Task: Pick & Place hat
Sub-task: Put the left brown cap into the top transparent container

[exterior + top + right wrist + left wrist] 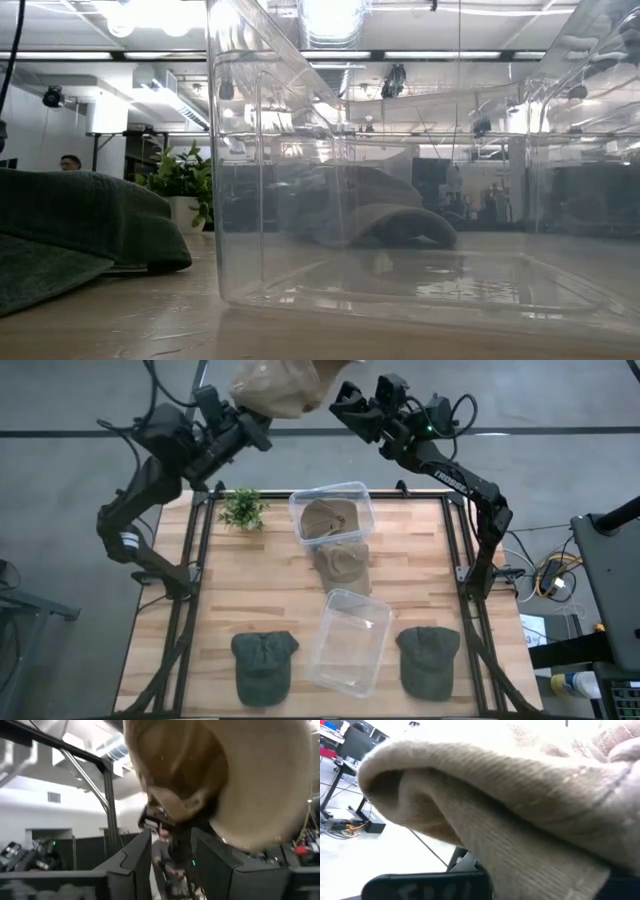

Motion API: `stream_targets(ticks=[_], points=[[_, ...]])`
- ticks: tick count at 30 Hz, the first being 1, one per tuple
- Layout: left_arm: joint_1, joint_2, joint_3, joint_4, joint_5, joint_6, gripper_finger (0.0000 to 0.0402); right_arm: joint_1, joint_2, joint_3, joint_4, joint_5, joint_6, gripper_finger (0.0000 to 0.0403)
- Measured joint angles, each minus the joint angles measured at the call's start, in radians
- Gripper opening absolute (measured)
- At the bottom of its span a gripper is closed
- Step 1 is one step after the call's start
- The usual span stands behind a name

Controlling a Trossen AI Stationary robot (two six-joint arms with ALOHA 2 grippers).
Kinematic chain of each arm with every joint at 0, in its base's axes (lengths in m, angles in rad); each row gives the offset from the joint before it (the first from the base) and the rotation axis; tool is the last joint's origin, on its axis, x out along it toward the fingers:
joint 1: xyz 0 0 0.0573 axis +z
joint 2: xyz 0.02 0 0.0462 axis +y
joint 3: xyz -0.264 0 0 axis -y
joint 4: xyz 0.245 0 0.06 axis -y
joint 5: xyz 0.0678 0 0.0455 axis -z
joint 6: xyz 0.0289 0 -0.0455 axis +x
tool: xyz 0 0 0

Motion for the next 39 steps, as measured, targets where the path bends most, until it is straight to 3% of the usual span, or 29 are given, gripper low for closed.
stream_targets(ticks=[9, 14, 27, 39], points=[[-0.001, -0.066, 0.006, -0.100, 0.000, -0.085, 0.0009, -0.044, 0.000, -0.003, -0.053, -0.014, -0.124, 0.0119], [-0.001, -0.044, 0.004, -0.146, 0.011, -0.144, 0.0009, -0.022, -0.001, 0.003, -0.052, 0.034, -0.225, 0.0121], [-0.001, -0.093, 0.002, -0.130, -0.014, -0.091, 0.0009, -0.037, -0.002, 0.000, -0.120, 0.097, -0.272, 0.0207], [-0.004, -0.053, -0.007, -0.154, 0.014, -0.148, 0.0009, -0.032, -0.002, 0.004, -0.127, 0.169, -0.357, 0.0226]])
